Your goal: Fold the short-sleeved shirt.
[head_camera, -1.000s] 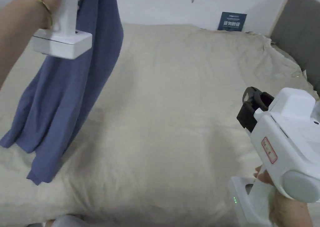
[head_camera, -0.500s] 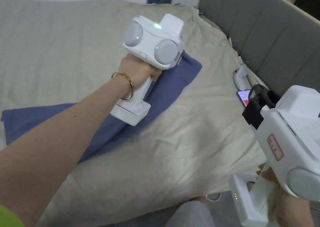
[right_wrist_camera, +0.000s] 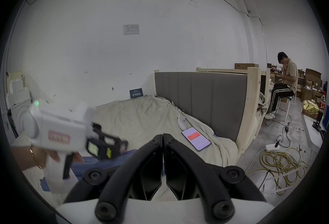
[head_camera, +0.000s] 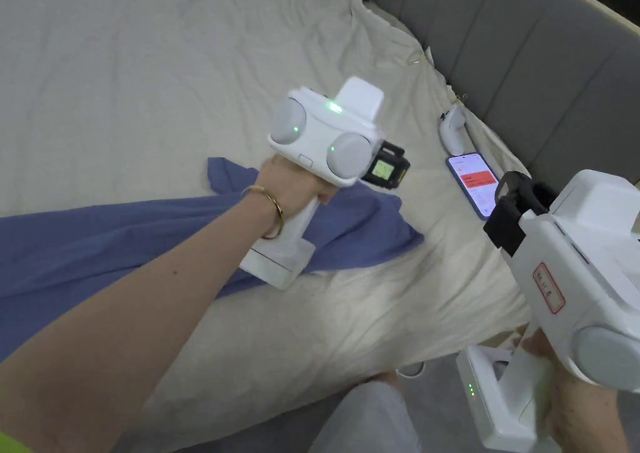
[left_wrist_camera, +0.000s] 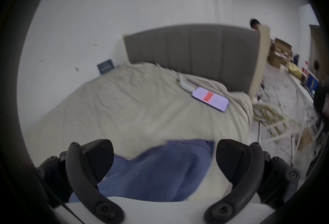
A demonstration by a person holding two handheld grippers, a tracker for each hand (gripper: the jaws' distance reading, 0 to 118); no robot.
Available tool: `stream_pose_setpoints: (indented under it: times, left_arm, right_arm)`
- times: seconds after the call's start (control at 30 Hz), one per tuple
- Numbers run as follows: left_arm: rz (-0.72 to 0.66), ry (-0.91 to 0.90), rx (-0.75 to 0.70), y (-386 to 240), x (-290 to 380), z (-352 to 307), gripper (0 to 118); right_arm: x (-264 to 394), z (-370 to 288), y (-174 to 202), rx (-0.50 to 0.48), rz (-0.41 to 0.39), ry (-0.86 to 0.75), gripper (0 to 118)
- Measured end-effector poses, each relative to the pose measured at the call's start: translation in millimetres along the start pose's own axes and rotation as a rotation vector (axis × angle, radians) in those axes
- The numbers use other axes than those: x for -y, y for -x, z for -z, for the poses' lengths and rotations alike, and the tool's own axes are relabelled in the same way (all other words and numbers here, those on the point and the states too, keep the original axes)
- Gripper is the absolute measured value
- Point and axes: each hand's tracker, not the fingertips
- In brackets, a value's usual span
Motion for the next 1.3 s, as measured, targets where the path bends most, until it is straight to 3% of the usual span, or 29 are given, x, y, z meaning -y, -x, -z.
stream_pose_setpoints:
  times: [0.23, 0.53, 0.63, 0.7, 0.73, 0.77, 0.8, 0.87, 0.97, 1.3]
  left_arm:
    - [-0.050, -0.187, -0.352, 96, -3, -73, 116]
    - [-0.264, -0.263, -0.629, 172, 76, -169, 113]
    - [-0.297, -0.261, -0.688, 180, 108, -191, 96]
    - [-0.303, -0.261, -0.716, 180, 129, -200, 73]
    - [-0.309, -0.265, -0.731, 179, 137, -202, 58]
    - [-0.298, -0.258, -0.731, 176, 146, -207, 34]
    - [-0.278, -0.244, -0.737, 174, 152, -207, 20]
    - [-0.268, -0.236, -0.747, 169, 163, -208, 0]
    - [-0.330, -0.247, -0.711, 163, 173, -214, 0]
    - [-0.331, -0.243, -0.668, 151, 180, -216, 0]
  right_arm:
    - [-10, 26, 34, -0.110, -0.044, -0.011, 0]
    - [-19, 57, 96, -0.250, -0.072, -0.040, 0]
    - [-18, 57, 116, -0.277, -0.090, -0.047, 0]
    - [-16, 57, 124, -0.290, -0.097, -0.044, 0]
    - [-15, 55, 127, -0.296, -0.094, -0.042, 0]
    - [-13, 54, 131, -0.305, -0.091, -0.037, 0]
    - [-11, 54, 134, -0.312, -0.096, -0.033, 0]
    - [-8, 51, 138, -0.317, -0.110, -0.029, 0]
    - [-3, 44, 141, -0.325, -0.111, -0.024, 0]
    - [0, 44, 123, -0.293, -0.087, 0.011, 0]
